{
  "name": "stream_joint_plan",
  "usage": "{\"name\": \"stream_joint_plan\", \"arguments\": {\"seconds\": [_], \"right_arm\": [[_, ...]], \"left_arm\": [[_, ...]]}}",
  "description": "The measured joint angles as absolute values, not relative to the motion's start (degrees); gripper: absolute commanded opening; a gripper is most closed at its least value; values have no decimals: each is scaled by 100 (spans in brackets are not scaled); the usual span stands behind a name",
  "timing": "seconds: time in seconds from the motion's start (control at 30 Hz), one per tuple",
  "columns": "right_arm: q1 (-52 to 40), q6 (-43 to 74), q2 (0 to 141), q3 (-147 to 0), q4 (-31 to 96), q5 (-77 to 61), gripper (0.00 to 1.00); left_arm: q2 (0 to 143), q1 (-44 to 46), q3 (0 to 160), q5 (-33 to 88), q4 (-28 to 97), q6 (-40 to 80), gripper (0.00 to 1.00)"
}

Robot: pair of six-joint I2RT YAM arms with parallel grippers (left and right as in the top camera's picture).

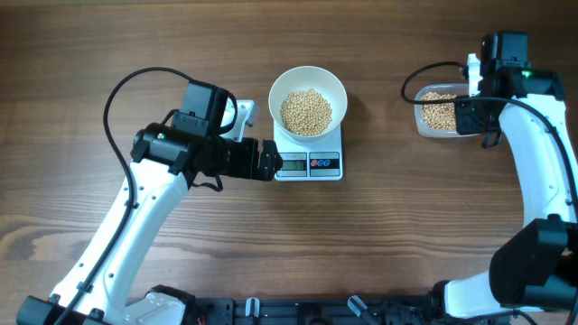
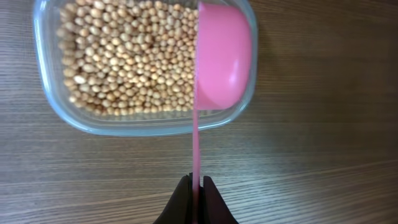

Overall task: Scoop item into bowl and weigh 150g on scale
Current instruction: 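Lower the scoop into the soybean tub with the right gripper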

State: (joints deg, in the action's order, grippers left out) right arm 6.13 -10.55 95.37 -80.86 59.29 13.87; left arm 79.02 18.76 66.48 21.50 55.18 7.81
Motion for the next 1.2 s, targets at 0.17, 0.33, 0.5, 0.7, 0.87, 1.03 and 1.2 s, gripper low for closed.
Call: {"name": "stream_joint_plan", "arguments": {"seconds": [0.17,0.33,0.5,0.7,0.87,1.03,1.2], "right_arm": [[613,-1011,9537,-8086,5931,1286,4],[613,-1009,9537,-8073,5804,1280,4],[613,-899,9537,-7894,5747,1219,4],[613,-836,9537,-7513,5476,947,4],[613,-812,9537,-7317,5288,510,4],[615,-770,9537,-7308,5260,161,4],[615,-753,9537,-7286,5256,-172,4]], "left_arm": [[7902,1876,6648,2152,5518,781,100],[7902,1876,6648,2152,5518,781,100],[7902,1876,6648,2152,5518,781,100],[7902,1876,6648,2152,5518,781,100],[7902,1876,6648,2152,5520,781,100],[7902,1876,6648,2152,5518,781,100],[7902,1876,6648,2152,5518,781,100]]}}
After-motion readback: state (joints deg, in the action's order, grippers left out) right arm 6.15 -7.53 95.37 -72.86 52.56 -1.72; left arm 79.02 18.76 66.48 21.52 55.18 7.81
